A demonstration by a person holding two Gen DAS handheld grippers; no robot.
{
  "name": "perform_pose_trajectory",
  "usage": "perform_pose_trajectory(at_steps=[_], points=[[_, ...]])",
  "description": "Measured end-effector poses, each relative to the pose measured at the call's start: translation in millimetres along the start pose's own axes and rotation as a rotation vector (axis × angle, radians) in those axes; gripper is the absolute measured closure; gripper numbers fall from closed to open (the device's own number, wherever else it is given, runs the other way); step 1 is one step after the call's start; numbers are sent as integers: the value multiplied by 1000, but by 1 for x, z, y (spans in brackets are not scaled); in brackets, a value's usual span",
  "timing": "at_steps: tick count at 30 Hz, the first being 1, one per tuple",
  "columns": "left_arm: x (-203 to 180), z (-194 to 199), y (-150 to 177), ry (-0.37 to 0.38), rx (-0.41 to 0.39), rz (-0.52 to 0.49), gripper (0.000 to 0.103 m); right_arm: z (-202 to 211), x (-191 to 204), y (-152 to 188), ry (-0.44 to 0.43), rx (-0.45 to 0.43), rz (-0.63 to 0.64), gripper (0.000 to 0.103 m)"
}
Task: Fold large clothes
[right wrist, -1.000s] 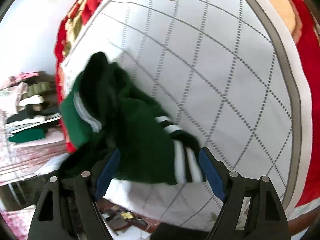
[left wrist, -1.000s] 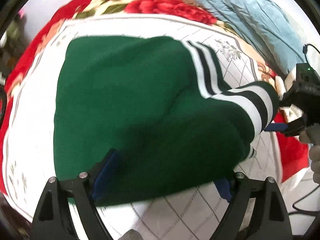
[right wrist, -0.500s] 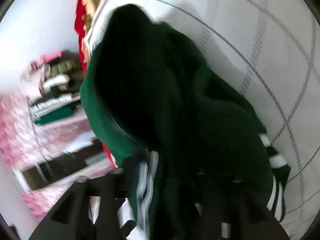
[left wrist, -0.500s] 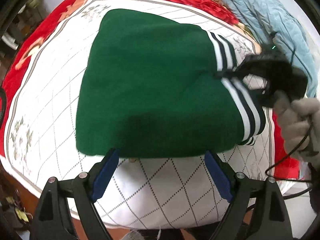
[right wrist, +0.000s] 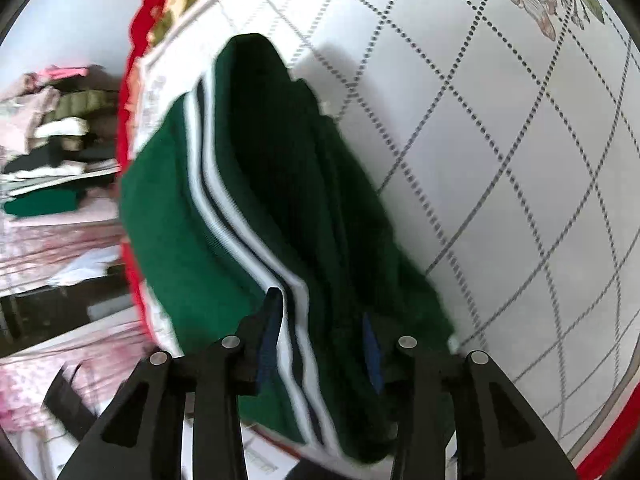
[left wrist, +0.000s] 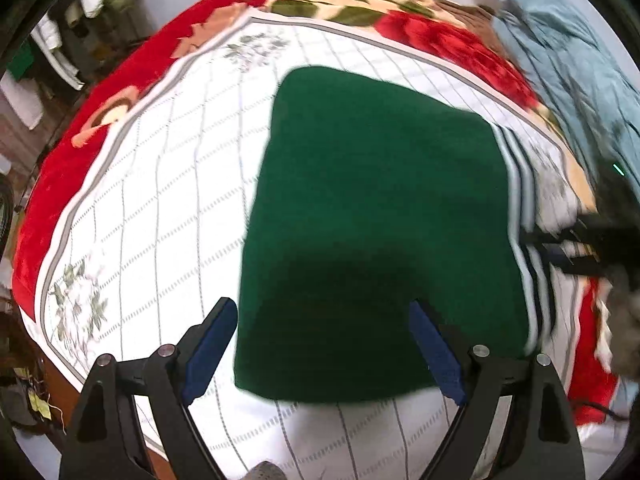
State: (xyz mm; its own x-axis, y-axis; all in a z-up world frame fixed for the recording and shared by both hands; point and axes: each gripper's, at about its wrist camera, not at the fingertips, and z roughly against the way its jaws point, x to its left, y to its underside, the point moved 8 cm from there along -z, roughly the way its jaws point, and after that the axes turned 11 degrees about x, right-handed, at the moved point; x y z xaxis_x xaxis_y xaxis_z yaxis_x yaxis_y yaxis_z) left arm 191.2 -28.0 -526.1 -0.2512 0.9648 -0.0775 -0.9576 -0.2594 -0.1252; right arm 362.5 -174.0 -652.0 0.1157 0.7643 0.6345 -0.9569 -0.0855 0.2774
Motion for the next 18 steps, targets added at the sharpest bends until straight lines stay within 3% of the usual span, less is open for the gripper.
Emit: perform_pose_trajectory(at_steps=[2,6,8,9,11,12,16,18], points=[[4,-5,-11,-9,-16,-15,16,0,-4,15,-28,31,-10,80],[11,-8,-24,-64,-31,-12,16,5,0,32,-212,73,-101,85],[12,-7,-29,-64,-49,-13,16,7,-4,37,-223,81,-122,85],[12,-7,-33,-60,-53,-17,16,5,-19,42,-167,90,-125,85],[10,-9,-42,-59,-56,-27,15,-10,-46,42,76,105,-102,79],[9,-11,-48,-63,-54,-37,14,-19,-53,43,137,123,-94,77],[5,-17,-80,-97,-68,-57,14,-7,-43,36,164,113,-109,69],[5,-22,-102,-131,-75,-64,14,27,-36,30,276,2,-89,68]])
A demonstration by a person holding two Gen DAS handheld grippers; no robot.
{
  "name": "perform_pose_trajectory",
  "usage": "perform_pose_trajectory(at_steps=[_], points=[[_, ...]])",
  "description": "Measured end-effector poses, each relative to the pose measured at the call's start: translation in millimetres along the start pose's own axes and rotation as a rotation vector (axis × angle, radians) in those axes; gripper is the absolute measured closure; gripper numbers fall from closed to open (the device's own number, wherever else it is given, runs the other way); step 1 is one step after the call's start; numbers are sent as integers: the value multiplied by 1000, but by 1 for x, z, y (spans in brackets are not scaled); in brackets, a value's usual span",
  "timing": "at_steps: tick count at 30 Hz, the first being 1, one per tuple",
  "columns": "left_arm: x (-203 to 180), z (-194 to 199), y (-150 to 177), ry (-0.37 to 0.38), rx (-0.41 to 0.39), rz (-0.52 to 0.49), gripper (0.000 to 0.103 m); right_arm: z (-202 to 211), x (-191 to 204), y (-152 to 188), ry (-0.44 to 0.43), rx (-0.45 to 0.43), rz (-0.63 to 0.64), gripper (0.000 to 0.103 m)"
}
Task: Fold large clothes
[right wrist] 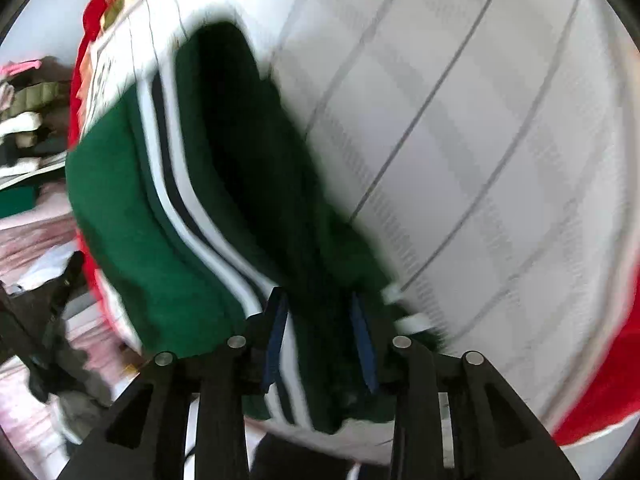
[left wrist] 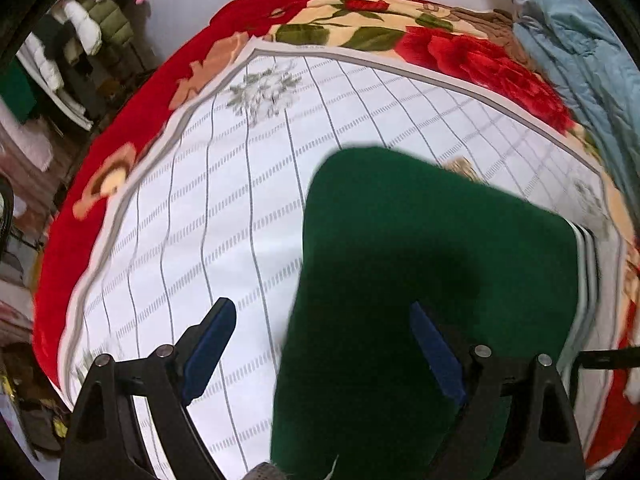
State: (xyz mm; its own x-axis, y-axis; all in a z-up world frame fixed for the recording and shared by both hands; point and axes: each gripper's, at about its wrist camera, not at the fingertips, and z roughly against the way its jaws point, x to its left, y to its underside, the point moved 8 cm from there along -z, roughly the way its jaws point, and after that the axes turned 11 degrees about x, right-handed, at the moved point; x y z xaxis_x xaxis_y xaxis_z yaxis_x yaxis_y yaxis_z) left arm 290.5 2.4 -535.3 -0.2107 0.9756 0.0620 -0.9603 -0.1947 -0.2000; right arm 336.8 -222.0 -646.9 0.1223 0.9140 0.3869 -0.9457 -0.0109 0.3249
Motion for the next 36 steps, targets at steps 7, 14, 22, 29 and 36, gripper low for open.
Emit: perform_pose_trajectory(at_steps=[7,14,22,29,36], points=[[-2,-46,-51,-210,0,-70,0,49,72,-32,-241,-135,76,68],[-6,-64,-67,-165,45,-84,0,-41,69,-82,-8,-6,33,91],[23,-18,-42,-17,36,58,0,25,51,-40,-47,-92,68,67],[32,-10,40,-29,138,90,0,36,7,49,-160,-57,18,57],[20,-61,81,-102,204,33,0,-64,-22,66,55,132,-52,102]])
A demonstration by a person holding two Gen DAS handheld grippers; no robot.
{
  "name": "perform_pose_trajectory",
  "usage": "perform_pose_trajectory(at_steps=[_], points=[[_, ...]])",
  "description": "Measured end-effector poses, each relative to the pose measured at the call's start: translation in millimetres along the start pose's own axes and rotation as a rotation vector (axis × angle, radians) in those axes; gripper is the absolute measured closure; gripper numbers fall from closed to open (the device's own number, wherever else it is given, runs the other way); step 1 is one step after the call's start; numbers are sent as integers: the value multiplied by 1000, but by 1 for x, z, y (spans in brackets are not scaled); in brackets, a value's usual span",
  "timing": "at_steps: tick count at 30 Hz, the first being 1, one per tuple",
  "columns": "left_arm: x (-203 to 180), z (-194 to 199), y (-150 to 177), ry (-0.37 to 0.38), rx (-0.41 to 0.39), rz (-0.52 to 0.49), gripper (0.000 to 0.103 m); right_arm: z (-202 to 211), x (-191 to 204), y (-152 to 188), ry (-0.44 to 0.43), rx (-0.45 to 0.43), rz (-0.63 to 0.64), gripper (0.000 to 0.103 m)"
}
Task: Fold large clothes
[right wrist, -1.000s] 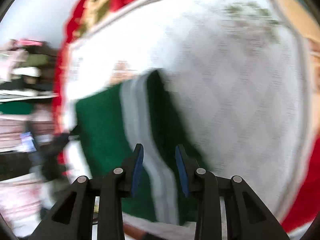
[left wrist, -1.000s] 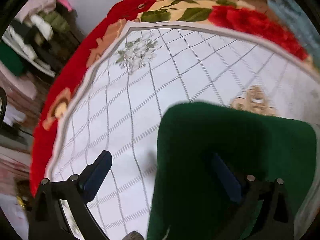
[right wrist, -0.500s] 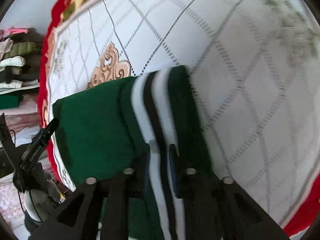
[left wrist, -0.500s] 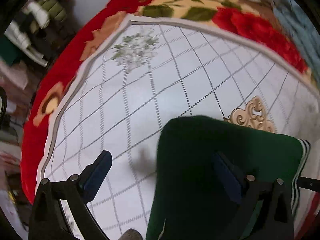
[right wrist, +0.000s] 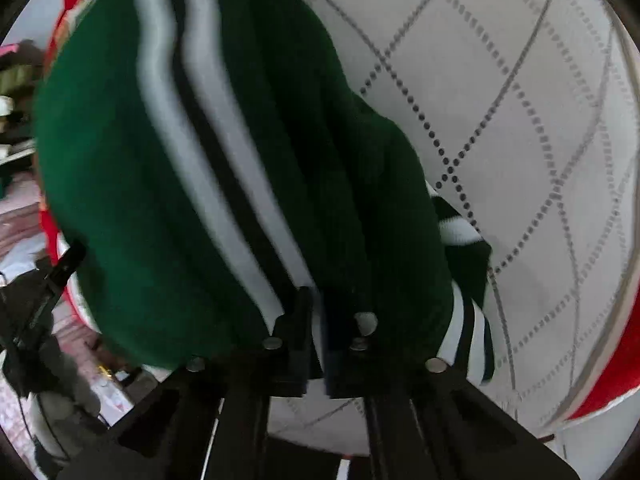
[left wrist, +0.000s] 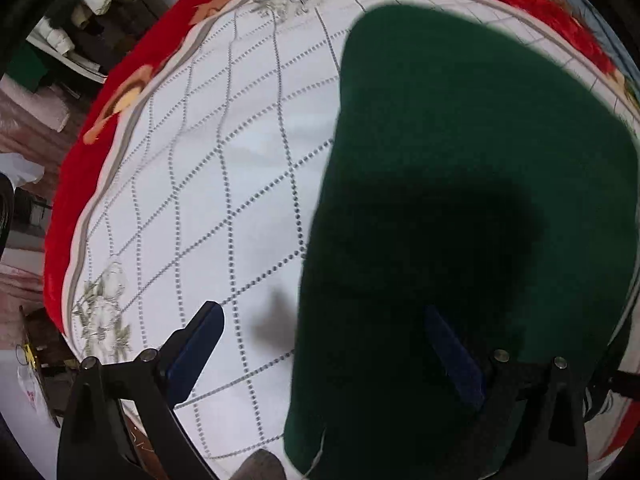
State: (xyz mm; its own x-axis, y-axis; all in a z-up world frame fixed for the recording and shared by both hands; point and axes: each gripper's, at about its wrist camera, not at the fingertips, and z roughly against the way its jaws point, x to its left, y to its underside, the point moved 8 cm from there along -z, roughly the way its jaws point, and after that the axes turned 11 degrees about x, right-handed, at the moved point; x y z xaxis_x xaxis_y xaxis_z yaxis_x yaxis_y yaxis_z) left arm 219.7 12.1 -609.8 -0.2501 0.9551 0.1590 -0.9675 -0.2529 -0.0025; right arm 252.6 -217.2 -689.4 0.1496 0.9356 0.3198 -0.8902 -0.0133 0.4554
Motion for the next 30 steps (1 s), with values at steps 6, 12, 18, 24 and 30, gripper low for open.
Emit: perform_pose_trajectory(at_steps=[6,12,18,24,30], points=[[-6,-2,-9,-7,3,-47,0,6,7,-4,35,35,77,102],[-8,-3,-7,-45,-12,-39,0,5,3,-9,11,32,49,102],[-8,-5,-8,-56,-3,-10,0,0,11,-10,47,27,43,101],[-6,4,-5,-46,1,4,0,17,23,-10,62,22,42,98],[-6,46,-20,-34,-55,31,0,79,51,-14,-15,-121,63,97]])
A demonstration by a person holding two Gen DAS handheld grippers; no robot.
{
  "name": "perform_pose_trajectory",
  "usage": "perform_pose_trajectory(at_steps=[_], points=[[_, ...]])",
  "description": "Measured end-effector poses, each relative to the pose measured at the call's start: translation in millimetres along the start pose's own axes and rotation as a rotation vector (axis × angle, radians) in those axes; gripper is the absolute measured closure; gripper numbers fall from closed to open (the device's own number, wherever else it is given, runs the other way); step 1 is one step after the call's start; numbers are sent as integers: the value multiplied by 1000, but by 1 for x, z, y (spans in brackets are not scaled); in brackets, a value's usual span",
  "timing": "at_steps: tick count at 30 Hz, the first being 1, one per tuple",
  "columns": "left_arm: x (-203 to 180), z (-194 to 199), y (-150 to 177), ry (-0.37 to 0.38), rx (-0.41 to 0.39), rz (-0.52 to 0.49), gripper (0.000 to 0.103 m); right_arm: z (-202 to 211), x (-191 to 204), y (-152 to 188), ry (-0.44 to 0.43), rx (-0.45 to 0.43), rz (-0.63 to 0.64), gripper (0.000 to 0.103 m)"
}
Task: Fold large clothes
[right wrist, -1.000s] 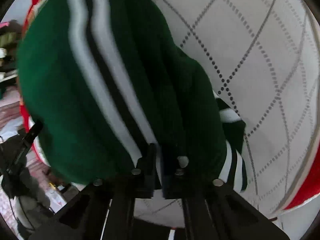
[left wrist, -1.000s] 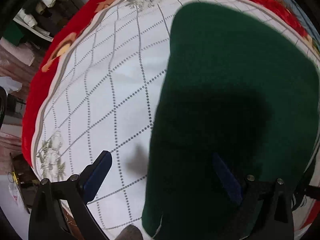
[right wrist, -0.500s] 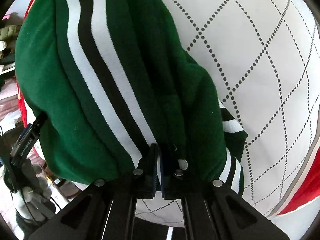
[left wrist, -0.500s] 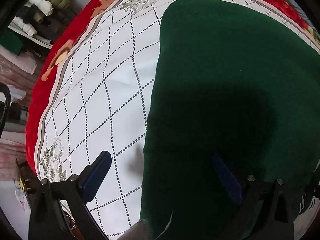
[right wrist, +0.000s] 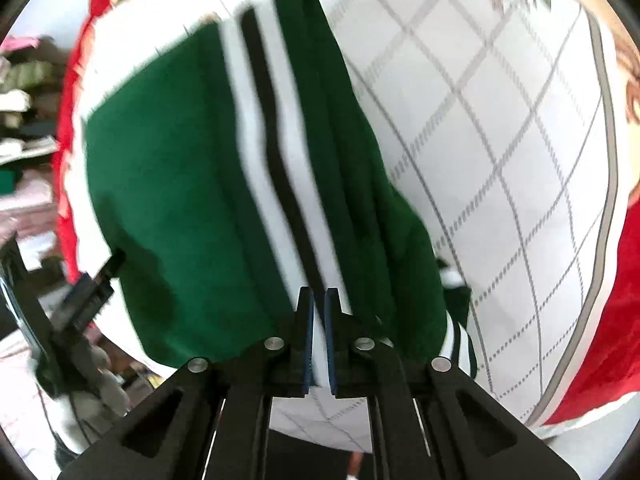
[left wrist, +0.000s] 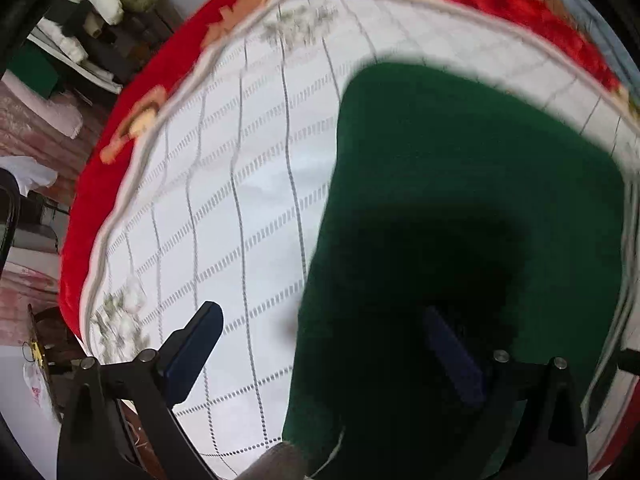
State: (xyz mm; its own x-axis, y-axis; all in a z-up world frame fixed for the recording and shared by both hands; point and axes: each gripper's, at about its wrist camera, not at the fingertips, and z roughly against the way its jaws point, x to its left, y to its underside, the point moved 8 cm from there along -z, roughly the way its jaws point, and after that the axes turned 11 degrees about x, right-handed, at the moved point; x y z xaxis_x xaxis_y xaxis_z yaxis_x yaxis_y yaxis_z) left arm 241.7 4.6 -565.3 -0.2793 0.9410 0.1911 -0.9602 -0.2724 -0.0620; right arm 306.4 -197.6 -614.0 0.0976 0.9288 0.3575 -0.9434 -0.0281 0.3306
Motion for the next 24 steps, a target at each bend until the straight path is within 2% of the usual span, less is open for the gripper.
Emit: perform_pose_trajectory(at_steps=[3,6,8,10,12,15,16,17,19,22,24], points=[[-3,15,-33,-30,-48,5,0,23,19,-27,-40,-68,38,96],[-9,-4,-75,-64,-47,-17,0,31,32,-64,-44,-126,50,96],[-17,-20,-95,-76,-56,-37,0,26,37,-94,9,-158,59,96],[-19,-24,-109,-85,-91,-58,0,9,35,-116,58,-140,50,97],[-22,-25,-114,-88,-93,-77,0,-18,30,-131,65,-68,49,96],[-14,-13,-110,-56,-80,-77,0,-8,32,-131,28,-45,92,95],[-10,-7,-107,-41,-81,-70,0,0,32,-126,-3,-51,121,88],[-7,-2,-102,-27,-83,-60,0,10,29,-118,-39,-61,135,54],[3,8,-87,26,-87,-39,0,23,14,-103,-96,-71,141,1],[20,11,-61,101,-62,-11,0,19,-20,-74,-207,-31,120,1],[29,5,-45,144,-26,4,0,0,-38,-60,-252,-6,99,1]])
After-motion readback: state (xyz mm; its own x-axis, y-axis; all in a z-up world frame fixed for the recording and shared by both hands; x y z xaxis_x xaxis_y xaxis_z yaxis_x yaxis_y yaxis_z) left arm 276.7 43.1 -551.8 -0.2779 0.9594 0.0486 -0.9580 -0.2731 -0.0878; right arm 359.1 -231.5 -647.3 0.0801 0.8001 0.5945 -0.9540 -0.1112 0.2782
